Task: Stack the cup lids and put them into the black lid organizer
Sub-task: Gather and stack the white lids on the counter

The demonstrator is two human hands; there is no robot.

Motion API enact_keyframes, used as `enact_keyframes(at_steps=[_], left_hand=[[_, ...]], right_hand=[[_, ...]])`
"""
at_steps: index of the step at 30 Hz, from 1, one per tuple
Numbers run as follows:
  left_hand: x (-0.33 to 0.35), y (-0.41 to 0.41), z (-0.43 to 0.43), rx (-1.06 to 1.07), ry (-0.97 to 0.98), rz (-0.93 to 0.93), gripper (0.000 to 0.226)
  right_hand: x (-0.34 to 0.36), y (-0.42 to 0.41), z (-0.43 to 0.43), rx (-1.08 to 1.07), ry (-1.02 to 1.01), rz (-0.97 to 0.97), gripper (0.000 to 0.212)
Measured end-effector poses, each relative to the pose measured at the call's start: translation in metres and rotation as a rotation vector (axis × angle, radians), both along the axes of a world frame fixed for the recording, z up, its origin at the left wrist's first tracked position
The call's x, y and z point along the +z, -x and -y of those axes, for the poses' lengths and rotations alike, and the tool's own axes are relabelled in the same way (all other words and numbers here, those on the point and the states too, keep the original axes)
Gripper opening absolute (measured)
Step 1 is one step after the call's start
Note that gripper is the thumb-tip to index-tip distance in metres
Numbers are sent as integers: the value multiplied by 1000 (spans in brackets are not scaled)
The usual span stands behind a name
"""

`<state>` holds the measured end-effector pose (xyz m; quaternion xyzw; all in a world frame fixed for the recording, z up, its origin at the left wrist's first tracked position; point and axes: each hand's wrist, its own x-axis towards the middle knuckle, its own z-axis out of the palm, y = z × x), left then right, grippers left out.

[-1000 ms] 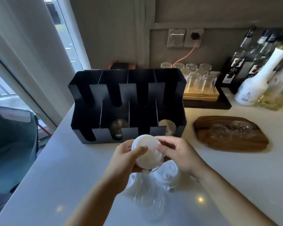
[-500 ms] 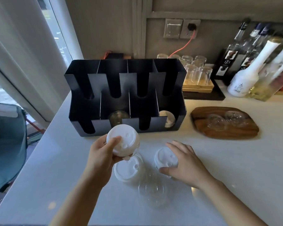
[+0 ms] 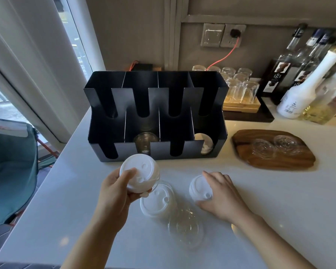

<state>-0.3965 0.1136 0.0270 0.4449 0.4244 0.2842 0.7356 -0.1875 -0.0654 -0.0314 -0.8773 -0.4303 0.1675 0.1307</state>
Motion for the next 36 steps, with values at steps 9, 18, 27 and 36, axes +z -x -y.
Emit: enact_keyframes(at_steps=[9,18,27,36], left_hand=[[2,16,-7,43,58,-14,16],[-3,27,-8,35,54,-10,18],[-4,45,-11,54,56,-16,16],[-14,79,-23,137,38,-6,14]], right_hand=[[0,-2,5,-35,-18,2,105],[8,-5,8,-143,-150,-36,95],[46,40,-18,2,-323,-112,95],[25,96,-73,212,-163,-41,94]])
